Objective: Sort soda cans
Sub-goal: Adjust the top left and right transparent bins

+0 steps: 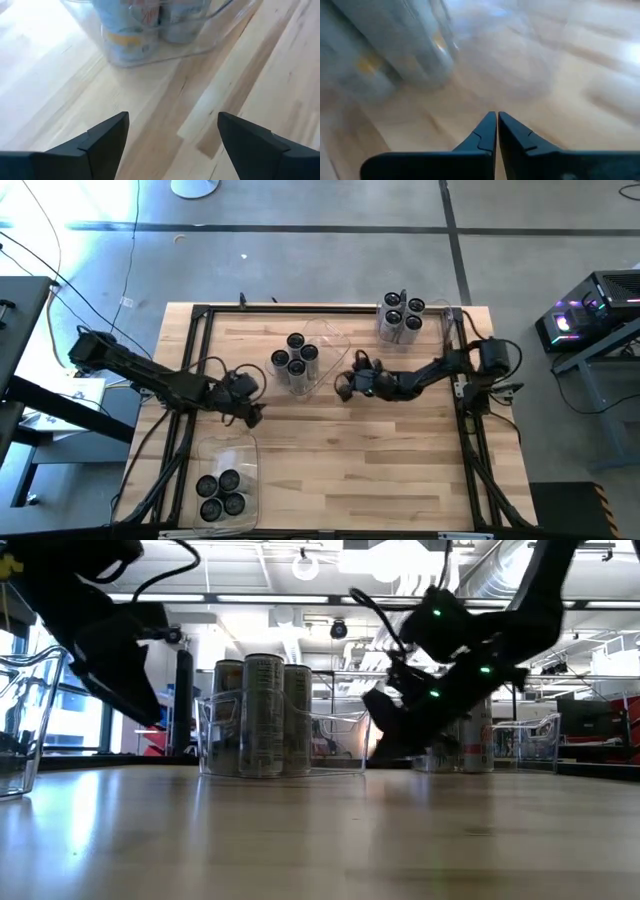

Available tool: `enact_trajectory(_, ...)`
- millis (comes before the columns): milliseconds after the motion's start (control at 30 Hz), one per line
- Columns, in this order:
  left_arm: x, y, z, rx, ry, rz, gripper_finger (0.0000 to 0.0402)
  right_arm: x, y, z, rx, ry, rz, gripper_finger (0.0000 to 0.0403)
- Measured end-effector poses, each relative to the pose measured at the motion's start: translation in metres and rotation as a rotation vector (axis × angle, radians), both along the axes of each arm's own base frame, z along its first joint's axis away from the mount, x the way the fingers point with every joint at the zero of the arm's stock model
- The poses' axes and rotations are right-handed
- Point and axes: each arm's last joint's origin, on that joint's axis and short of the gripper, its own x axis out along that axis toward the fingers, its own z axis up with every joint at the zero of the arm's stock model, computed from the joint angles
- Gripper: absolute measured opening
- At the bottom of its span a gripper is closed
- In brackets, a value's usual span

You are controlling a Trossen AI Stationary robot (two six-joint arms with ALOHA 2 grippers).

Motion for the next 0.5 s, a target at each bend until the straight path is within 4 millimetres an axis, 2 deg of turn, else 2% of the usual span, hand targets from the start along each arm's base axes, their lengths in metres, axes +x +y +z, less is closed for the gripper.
enact_trajectory(67, -0.007, 0.002, -0.003, 0.002, 0.029, 0.012, 0.0292, 0.013, -0.007, 0.003, -0.009, -0.046, 0.015, 0.0011)
enact_trajectory(133, -0.008, 0.002, -0.005, 0.0, 0.017, 0.028, 0.0289, 0.018, -0.015, 0.002, -0.041, -0.009, 0.023, 0.0011)
enact_trajectory(200, -0.01, 0.004, -0.01, 0.014, 0.021, 0.038, 0.0287, 0.032, -0.024, 0.006, -0.061, -0.014, 0.034, 0.0011)
enact_trajectory(500, -0.002, 0.003, -0.022, 0.054, -0.068, 0.04, 0.0286, 0.074, -0.074, 0.025, -0.122, 0.061, 0.07, 0.0011)
